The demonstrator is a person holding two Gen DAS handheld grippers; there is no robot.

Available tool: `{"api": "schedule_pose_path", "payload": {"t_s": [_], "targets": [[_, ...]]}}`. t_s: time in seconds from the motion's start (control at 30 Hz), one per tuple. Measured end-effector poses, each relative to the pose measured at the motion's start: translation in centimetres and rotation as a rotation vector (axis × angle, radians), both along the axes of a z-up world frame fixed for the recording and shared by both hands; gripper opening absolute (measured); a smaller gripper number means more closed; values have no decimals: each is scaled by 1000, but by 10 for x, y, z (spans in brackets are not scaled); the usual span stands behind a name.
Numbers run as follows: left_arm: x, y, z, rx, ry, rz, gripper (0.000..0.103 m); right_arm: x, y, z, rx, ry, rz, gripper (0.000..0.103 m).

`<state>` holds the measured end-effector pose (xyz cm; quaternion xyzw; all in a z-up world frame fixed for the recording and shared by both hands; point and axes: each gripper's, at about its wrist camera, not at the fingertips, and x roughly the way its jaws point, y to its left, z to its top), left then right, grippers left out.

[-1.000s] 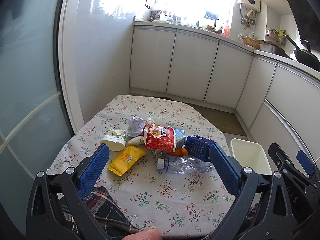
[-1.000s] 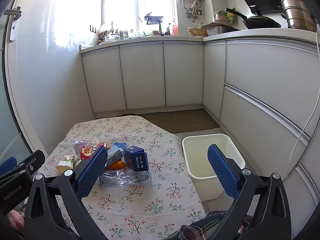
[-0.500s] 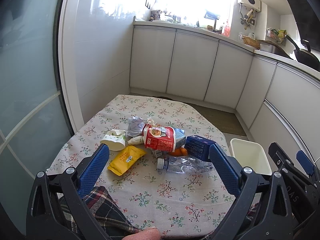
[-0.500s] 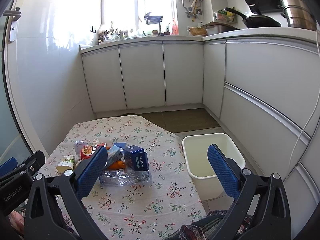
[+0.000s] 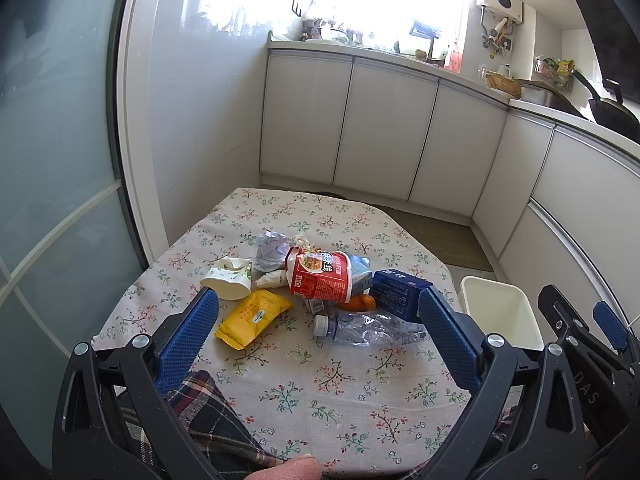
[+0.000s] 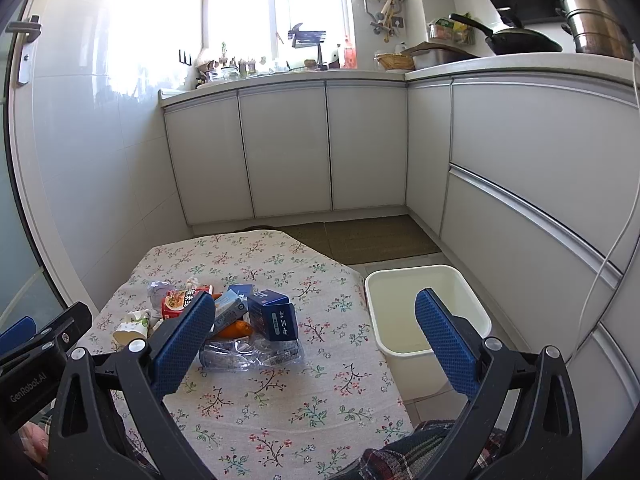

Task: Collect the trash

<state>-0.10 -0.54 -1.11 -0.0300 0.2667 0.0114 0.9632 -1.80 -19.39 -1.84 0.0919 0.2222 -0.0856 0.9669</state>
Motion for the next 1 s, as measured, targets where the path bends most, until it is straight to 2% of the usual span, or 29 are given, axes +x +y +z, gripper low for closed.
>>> {"api": "schedule_pose_path", "payload": {"t_s": [0.4,0.47,0.6,0.63,0.7,0.8,0.9,1.0], "targets": [[2,4,-5,-26,41,7,96,0,1,0,-1,14,1,97],[3,5,-6,-17,59,12,96,1,1,0,-2,26,4,97],[14,6,-7,7,146,29,96,7,0,2,4,54,18,97],[19,8,-6,8,187,36,96,9,-1,3,0,61,20,97],[34,16,-4,-5,213,49,96,18,-4,7,-2,75,23,97],[56,32,-4,-46,210,68,96,38,-8,12,-21,83,22,97],[84,44,-7,-51,227,85,96,69,-9,14,-49,122,24,97],[118,53,-11,-79,255,91,96,106,-8,6,-47,193,64,97]]}}
